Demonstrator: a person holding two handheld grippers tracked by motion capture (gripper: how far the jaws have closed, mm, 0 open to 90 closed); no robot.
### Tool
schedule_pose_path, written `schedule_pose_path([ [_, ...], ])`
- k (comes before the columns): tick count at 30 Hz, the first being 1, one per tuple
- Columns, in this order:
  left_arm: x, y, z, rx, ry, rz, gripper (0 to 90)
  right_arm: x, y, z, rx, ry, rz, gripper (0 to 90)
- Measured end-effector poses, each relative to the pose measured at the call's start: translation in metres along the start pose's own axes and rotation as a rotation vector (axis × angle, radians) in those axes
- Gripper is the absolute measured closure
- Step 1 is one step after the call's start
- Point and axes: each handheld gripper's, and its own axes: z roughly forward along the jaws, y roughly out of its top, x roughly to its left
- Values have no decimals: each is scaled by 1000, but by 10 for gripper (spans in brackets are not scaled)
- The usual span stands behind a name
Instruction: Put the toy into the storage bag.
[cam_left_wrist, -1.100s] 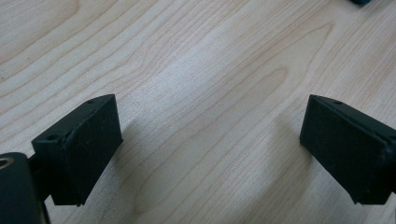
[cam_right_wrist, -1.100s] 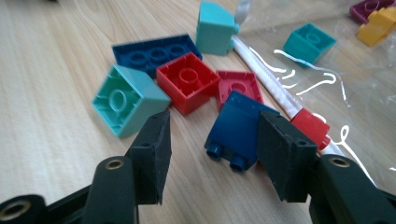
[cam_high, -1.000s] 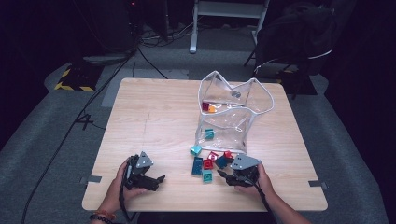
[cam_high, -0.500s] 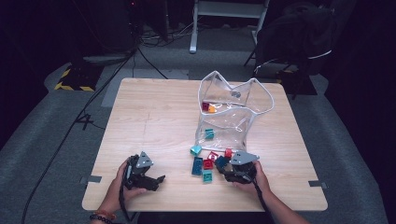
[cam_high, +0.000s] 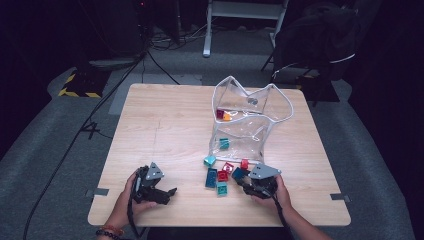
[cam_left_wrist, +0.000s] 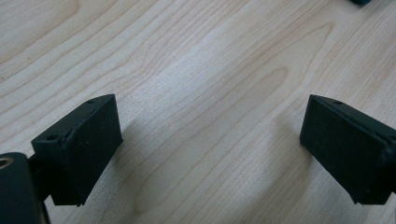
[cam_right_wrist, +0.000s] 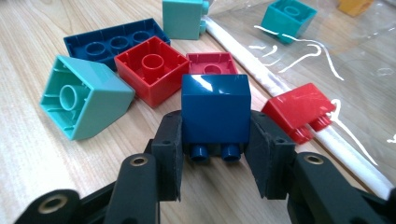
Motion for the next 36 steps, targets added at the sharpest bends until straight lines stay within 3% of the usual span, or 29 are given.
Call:
schedule_pose_path([
  [4,0,0,0,0,1,1,58,-4,-4,-9,-5,13,25,592],
  [36,0,0,0,-1,0,0,58,-42,9,-78,-192,-92,89,592],
])
